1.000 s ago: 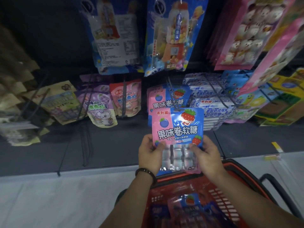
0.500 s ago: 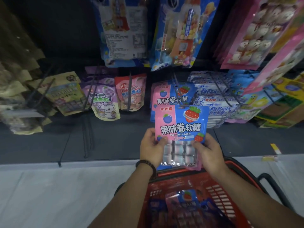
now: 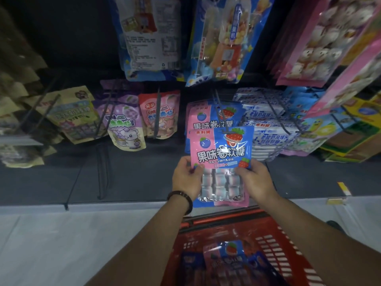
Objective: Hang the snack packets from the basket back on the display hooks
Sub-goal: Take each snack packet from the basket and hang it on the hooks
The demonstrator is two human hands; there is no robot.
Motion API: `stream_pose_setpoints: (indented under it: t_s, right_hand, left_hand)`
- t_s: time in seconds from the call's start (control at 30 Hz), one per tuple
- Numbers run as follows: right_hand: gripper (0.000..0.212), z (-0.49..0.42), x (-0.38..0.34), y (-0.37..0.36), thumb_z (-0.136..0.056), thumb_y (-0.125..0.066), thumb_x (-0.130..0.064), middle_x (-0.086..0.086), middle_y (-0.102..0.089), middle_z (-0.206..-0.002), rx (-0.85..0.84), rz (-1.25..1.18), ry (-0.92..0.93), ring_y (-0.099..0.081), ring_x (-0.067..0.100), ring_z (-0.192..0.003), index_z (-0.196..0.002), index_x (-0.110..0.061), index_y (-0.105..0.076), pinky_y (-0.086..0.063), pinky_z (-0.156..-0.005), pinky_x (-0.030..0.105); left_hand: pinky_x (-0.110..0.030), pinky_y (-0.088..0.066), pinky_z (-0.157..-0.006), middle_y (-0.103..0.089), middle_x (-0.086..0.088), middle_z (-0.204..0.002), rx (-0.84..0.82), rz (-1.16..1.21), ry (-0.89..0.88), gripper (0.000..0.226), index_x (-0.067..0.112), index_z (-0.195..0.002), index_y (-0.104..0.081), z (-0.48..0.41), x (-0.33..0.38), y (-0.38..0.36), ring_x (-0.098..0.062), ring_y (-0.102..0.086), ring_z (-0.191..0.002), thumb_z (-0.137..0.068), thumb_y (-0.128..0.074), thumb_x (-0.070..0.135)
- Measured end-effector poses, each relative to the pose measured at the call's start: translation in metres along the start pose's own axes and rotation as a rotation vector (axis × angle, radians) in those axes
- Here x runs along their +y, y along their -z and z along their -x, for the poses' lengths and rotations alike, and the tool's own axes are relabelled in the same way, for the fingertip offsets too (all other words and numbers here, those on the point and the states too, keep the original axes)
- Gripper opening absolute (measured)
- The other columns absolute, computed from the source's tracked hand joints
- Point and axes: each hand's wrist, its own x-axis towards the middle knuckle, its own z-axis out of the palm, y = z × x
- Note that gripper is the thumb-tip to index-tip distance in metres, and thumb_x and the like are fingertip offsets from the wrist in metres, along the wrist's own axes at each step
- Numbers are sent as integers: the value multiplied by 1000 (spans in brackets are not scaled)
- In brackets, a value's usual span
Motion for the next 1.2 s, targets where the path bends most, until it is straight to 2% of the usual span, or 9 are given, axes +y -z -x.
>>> stream_pose_setpoints:
  t_s: [0.1, 0.2, 0.43, 0.6, 0.7, 0.8, 0.87, 1.07, 1.2]
  right_hand:
    - [15, -25, -7, -4, -92, -74, -21, 6, -80, -97, 5, 121, -27, -75, 29, -87, -106, -18, -72, -55, -72, 36]
    - [21, -51, -13, -13, -99, -67, -29, 7, -78, -103, -21, 306, -46, -67, 19, -79, -112, -13, -72, -45, -61, 28]
    - [39, -76, -22, -19, -107, -56, -42, 18, -73, -123, -78, 484, -115, -67, 36, -111, -123, -8, -68, -42, -83, 32]
    - [45, -51, -7, 5, -101, -58, -58, 8, -73, -102, -76, 455, -114, -70, 30, -99, -116, -16, -63, -50, -80, 33]
    - [40, -9, -6, 31, -102, -68, -31, 13, -74, -119, 8, 439, -80, -71, 30, -113, -137, -14, -61, -50, -94, 30]
    - [25, 48, 8, 55, -99, -69, -17, 9, -78, -104, 132, 387, 62, -74, 30, -103, -124, -14, -70, -51, -96, 30]
    - [17, 90, 27, 65, -97, -69, -12, 0, -74, -92, 149, 350, 126, -72, 24, -91, -113, -16, -72, -50, -89, 29]
    - [21, 167, 127, 59, -98, -73, -18, -5, -71, -79, -373, 309, -249, -66, 16, -73, -79, -27, -71, -59, -80, 44]
    - [19, 192, 182, 51, -103, -61, -39, 9, -74, -111, -628, 672, -436, -71, 26, -103, -105, -22, -70, -58, -94, 39]
  left_hand:
    - [-19, -53, -59, -71, -8, -90, 4, -80, 6, 6, 11, -101, -60, -24, 4, -4, -19, -58, -69, -101, -65, 14]
    - [-39, -59, -85, -75, -8, -94, 57, -209, -10, 11, 20, -96, -57, -54, 4, -8, -28, -67, -83, -93, -64, 27]
    - [-39, -54, -89, -72, -11, -106, 50, -379, 1, 18, 8, -108, -63, -83, 16, -15, -31, -67, -97, -102, -59, 25]
    - [-38, -56, -90, -77, -10, -106, 57, -412, 113, 30, 15, -104, -65, -71, 15, -5, -32, -72, -103, -92, -71, 42]
    - [-47, -62, -85, -75, -22, -109, -78, -497, 201, 28, 19, -91, -67, -42, 22, 5, -42, -74, -104, -80, -72, 44]
    - [-29, -53, -59, -67, -17, -100, -375, -606, 210, 16, 20, -85, -62, 34, 49, 12, -31, -69, -80, -101, -64, 23]
    - [-30, -57, -65, -74, -15, -109, -567, -777, 197, 16, 18, -94, -67, 83, 56, 16, -33, -76, -87, -105, -59, 28]
    - [-36, -55, -97, -76, -5, -117, -913, -1234, 74, 39, 19, -113, -77, 169, 27, 7, -26, -69, -107, -103, -56, 50]
    - [-36, -51, -101, -69, -10, -133, -1003, -1327, 72, 38, 18, -132, -70, 180, 11, -12, -30, -63, -121, -107, -54, 43]
